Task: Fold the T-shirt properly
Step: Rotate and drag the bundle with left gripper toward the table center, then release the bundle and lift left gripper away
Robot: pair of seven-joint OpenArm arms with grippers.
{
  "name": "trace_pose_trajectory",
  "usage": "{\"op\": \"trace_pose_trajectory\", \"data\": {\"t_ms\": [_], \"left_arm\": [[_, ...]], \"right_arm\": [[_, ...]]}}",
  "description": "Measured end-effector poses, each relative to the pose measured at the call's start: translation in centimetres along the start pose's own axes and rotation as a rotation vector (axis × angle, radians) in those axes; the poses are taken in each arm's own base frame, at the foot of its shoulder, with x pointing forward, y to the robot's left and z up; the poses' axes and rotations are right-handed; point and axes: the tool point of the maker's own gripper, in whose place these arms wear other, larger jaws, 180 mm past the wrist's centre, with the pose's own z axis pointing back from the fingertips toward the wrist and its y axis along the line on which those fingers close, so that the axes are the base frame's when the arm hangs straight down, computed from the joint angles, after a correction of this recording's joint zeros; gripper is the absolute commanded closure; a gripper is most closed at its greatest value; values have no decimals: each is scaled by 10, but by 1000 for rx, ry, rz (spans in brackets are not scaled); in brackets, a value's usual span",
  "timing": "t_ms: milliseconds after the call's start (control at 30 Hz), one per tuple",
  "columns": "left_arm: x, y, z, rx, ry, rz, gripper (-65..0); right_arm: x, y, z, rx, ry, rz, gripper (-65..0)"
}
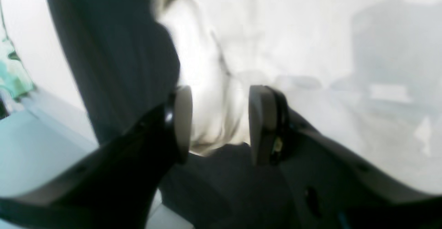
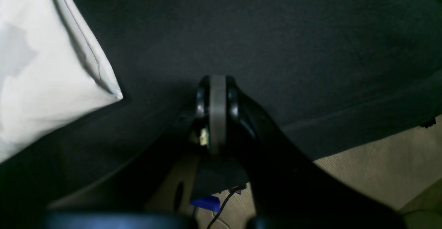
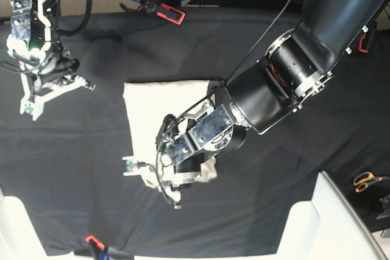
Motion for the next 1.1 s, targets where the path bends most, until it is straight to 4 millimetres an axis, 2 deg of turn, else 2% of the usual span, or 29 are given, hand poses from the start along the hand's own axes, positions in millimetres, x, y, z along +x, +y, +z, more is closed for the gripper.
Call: {"op": "trace_pose_trajectory", "data": {"t_ms": [133,200,233,267,300,333,400,433,500,567,667,733,833,900,1033,1100], "left_arm": [[-12,3,2,4,56,12,-258],[-8,9,11,29,47,9,-245],[-2,12,17,44,40,5,-212],[4,14,23,57,27,4,-150],[12,13,29,65,5,3,-56],[16,8,35,67,-8,2,0],[21,-12,43,55,-42,10,0],[17,-26,44,33,-47,21,0],[0,-60,43,-30,-34,62,0],[-17,-78,42,-53,-14,113,0],[-35,-80,42,13,31,124,0],[-37,-80,42,72,18,102,0],[-40,-107,39,64,6,62,0],[-40,-117,37,46,8,55,0],[-44,-114,35,55,24,56,0],[-50,-125,35,40,46,64,0]], "right_arm": [[0,0,0,1,0,0,-8],[0,0,0,1,0,0,-8],[0,0,0,0,0,0,-8],[0,0,0,1,0,-1,-8],[0,0,0,1,1,0,-8],[0,1,0,3,1,1,-8],[0,0,0,0,0,2,-8],[-1,0,0,1,2,1,-8],[-2,1,0,5,6,0,-8],[-2,1,0,4,7,0,-8],[-2,1,0,4,7,0,-8],[-2,1,0,4,8,0,-8],[-2,1,0,5,8,0,-8],[-3,1,0,5,8,0,-8],[-2,1,0,4,8,0,-8],[-5,0,0,3,14,0,-8]]}}
